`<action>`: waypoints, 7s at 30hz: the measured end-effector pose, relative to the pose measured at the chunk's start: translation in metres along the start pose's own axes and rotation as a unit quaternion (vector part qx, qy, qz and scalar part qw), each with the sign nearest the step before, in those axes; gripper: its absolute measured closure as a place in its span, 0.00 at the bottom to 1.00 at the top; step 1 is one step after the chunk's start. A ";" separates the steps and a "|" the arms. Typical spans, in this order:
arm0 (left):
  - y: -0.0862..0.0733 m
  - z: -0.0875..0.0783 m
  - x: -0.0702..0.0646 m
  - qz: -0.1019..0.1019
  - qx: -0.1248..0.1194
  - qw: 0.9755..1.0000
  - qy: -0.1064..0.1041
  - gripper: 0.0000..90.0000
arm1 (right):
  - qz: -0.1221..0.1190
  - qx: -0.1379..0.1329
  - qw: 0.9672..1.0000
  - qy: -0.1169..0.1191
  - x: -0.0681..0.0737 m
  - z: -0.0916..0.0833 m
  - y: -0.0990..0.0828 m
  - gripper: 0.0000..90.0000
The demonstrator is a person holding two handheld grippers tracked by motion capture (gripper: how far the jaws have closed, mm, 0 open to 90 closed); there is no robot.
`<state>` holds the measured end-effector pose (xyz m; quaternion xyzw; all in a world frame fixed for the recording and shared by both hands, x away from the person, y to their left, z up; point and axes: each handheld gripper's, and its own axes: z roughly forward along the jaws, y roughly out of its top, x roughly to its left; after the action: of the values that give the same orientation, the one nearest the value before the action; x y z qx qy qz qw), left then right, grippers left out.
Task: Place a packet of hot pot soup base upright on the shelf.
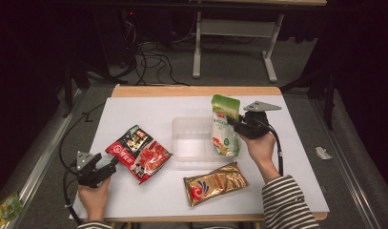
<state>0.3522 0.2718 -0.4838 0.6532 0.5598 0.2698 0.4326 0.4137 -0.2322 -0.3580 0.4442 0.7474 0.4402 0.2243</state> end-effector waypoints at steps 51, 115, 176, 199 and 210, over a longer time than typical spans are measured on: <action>0.000 -0.001 0.000 0.000 -0.003 1.000 0.001 0.33 | -0.014 0.099 0.994 0.047 0.007 -0.013 -0.062 1.00; 0.000 0.001 -0.001 0.000 0.000 1.000 0.002 0.33 | 0.017 -0.006 1.000 -0.009 -0.002 -0.026 -0.065 0.83; 0.000 0.000 -0.002 0.005 0.000 1.000 0.004 0.33 | 0.050 0.013 0.999 0.010 0.008 -0.058 -0.148 0.54; 0.000 0.000 -0.002 0.008 0.001 1.000 0.006 0.33 | 0.041 0.068 0.997 0.020 0.021 -0.032 -0.157 0.57; 0.000 0.000 -0.003 0.009 0.001 1.000 0.007 0.33 | 0.014 0.098 0.995 0.015 0.027 -0.026 -0.160 0.66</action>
<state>0.3516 0.2693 -0.4838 0.6569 0.5572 0.2774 0.4255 0.3063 -0.2553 -0.4810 0.4678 0.7839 0.3746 0.1625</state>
